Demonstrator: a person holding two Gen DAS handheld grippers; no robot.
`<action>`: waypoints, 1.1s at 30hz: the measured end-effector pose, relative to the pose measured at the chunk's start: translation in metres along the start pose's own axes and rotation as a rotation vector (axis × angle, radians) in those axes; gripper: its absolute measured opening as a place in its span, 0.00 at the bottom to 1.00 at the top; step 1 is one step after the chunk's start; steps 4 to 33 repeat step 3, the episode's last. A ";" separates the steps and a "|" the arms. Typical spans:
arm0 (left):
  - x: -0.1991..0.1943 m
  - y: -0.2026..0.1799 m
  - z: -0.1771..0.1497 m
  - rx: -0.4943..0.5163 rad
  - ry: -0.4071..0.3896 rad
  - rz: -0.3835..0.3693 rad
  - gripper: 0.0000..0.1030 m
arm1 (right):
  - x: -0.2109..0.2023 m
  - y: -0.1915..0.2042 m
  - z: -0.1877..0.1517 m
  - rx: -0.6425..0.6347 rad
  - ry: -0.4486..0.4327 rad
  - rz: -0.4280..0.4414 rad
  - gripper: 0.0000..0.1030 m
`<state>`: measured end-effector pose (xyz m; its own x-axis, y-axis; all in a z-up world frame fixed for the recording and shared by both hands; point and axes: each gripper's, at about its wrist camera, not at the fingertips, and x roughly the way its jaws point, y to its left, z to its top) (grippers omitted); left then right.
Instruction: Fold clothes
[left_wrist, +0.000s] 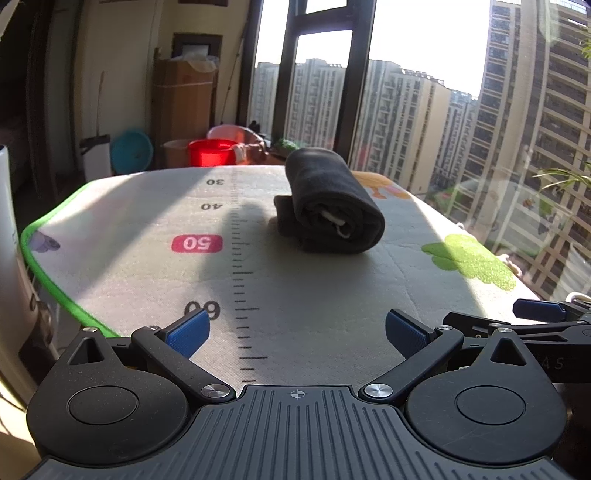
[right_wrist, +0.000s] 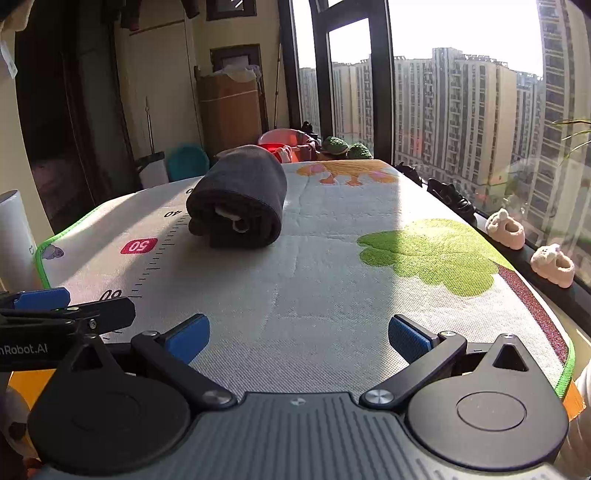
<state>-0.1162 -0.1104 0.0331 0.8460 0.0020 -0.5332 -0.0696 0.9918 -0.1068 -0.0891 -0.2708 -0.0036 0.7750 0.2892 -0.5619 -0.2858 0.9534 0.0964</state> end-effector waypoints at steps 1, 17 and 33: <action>0.000 0.000 0.001 0.005 -0.009 0.006 1.00 | 0.000 0.000 0.002 -0.006 -0.007 0.004 1.00; 0.001 0.001 0.006 0.021 -0.028 0.019 1.00 | -0.002 0.000 0.009 -0.031 -0.039 0.002 1.00; 0.001 0.001 0.006 0.021 -0.028 0.019 1.00 | -0.002 0.000 0.009 -0.031 -0.039 0.002 1.00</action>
